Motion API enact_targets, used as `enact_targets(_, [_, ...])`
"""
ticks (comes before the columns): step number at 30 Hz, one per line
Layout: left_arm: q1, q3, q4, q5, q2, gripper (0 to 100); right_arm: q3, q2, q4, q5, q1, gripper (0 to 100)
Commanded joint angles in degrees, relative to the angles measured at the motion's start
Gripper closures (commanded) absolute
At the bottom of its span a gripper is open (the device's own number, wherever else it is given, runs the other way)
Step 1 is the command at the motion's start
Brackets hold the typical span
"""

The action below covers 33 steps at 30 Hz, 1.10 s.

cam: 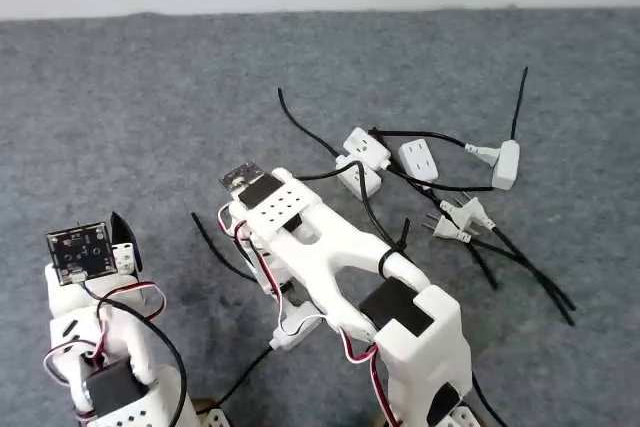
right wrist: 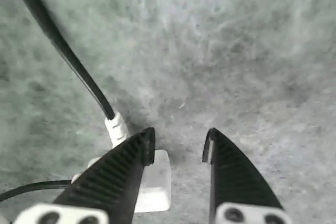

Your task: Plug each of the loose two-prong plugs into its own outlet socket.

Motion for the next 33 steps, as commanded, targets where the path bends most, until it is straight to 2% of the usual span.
enact_targets(1, [0.26, -0.31, -2.11, -0.44, 0.0, 83, -4.31, -1.01, 1.1, -3.52, -0.04, 84.4])
enact_targets(5, [0.26, -0.31, -2.11, -0.44, 0.0, 83, -8.97, -1.01, 5.05, -10.81, -0.31, 84.4])
enact_targets(12, [0.26, -0.31, -2.11, -0.44, 0.0, 83, -20.31, -0.92, 18.77, -22.68, -0.4, 84.4])
enact_targets(18, [0.35, -0.13, -2.9, -0.44, 0.0, 83, -20.31, -0.13, 19.03, -26.99, -0.4, 84.4])
enact_targets(24, [0.35, -0.13, -2.9, -0.44, 0.0, 83, -19.34, 1.01, 19.12, -37.19, -1.45, 84.6])
enact_targets(27, [0.35, -0.13, -2.9, -0.44, 0.0, 83, -16.97, 1.19, 19.12, -36.48, -3.56, 84.6])
enact_targets(33, [0.35, -0.13, -2.9, -0.44, 0.0, 83, -12.13, 0.92, 19.21, -36.31, -14.46, 84.5])
